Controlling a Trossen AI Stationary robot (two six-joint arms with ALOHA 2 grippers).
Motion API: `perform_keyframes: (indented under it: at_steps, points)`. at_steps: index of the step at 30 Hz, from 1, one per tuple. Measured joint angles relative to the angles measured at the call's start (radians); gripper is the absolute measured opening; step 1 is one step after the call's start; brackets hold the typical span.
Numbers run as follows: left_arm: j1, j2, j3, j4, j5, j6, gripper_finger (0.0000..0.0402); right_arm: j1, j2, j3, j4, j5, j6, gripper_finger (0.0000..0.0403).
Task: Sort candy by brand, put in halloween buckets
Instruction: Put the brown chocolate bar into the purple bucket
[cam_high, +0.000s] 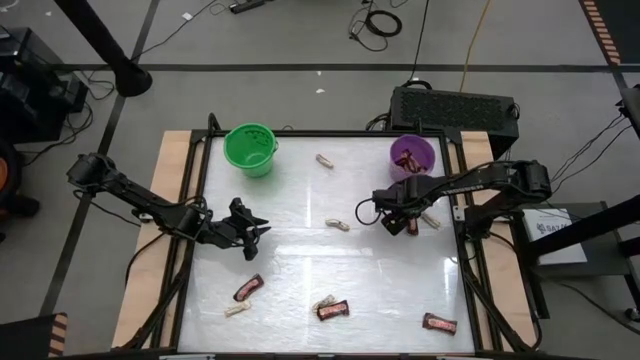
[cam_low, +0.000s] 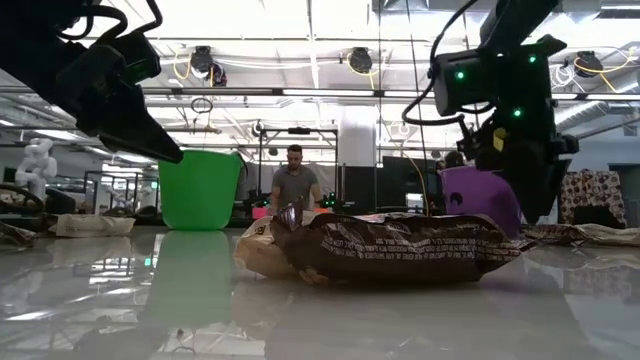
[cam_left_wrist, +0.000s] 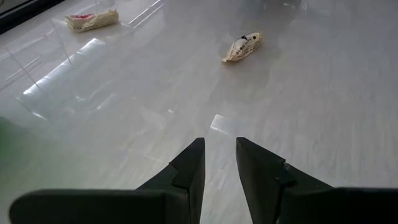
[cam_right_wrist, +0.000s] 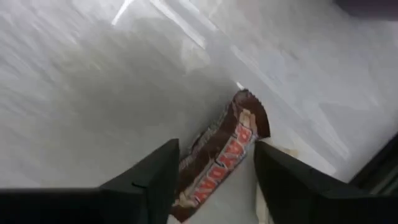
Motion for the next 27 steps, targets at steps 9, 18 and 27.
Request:
perform_keyframes:
  at_steps: [9, 18, 27]
  points:
    - [0.0, 0.0, 0.0, 0.0, 0.0, 0.003, 0.0098, -0.073, 0.011, -0.053, 0.095, 0.004, -0.021, 0.0279]
    - [0.0, 0.0, 0.0, 0.0, 0.0, 0.004, 0.0098, -0.08, 0.027, -0.099, 0.168, 0.004, -0.077, 0.0219]
    - [0.0, 0.0, 0.0, 0.0, -0.004, 0.004, 0.0098, -0.081, 0.034, -0.068, 0.222, 0.056, -0.158, 0.0061]
